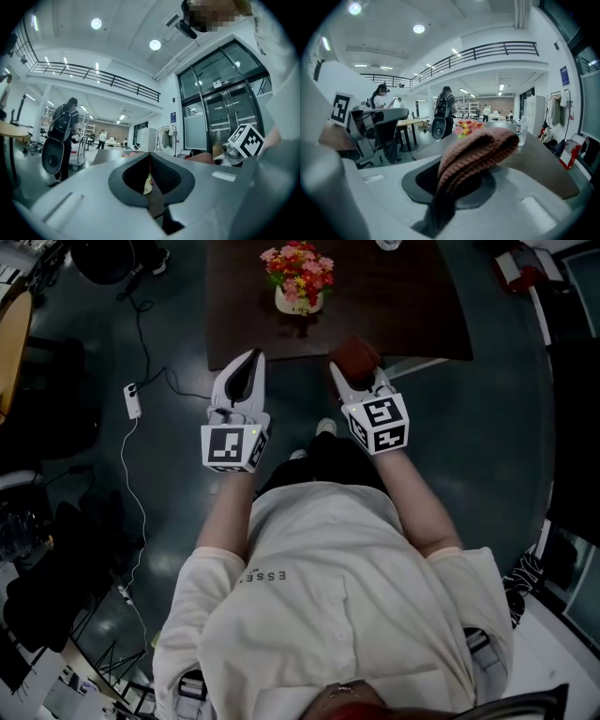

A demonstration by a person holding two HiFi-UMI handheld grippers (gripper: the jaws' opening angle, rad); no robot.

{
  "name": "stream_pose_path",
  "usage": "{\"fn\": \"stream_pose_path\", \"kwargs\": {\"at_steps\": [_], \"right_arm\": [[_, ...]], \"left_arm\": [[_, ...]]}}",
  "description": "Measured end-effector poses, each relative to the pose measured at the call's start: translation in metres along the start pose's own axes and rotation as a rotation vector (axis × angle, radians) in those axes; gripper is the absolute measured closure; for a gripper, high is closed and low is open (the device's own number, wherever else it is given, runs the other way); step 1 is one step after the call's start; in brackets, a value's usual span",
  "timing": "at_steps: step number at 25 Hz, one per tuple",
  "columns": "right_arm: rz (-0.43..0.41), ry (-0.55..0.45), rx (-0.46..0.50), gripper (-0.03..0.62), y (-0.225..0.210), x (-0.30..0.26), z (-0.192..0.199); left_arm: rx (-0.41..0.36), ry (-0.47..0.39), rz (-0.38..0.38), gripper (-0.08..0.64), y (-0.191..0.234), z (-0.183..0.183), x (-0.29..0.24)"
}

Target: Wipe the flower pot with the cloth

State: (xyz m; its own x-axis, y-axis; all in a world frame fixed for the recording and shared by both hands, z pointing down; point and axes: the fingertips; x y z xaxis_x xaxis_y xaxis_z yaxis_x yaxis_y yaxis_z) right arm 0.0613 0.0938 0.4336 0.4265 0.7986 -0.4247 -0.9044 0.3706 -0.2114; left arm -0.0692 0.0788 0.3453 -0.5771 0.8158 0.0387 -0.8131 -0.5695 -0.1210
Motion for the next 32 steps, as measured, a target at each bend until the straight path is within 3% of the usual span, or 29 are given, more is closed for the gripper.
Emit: {"fn": "stream_pose_path", "kwargs": {"at_steps": [7, 20, 32], "right_arm": [[0.022, -0.062, 0.019, 0.546, 0.018, 0.032, 0.004], [-0.012, -0.063, 0.032, 0.548, 0.03, 0.065, 0.018], [-0.001, -0.088, 0.034, 0.548, 0.035, 0.082, 0.021]], "left_arm": [[-0.01, 0.021, -0.025, 0.546, -0.012, -0.006, 0.028], [-0.015, 0.049, -0.045, 0.548, -0.04, -0.01, 0.054], [-0.029, -0.011, 0.031, 0.548, -0.062, -0.025, 0.066]]}}
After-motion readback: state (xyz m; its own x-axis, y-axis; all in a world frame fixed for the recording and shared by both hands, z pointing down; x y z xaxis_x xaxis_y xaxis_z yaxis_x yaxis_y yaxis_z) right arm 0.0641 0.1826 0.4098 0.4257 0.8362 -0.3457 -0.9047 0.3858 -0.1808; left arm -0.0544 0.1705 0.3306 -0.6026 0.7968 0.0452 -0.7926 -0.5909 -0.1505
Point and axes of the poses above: the fingertips, and each gripper's own axes: x backward along the fingers, y to its left, z out of its underside, and after that the axes turned 12 degrees about -x, right-handed
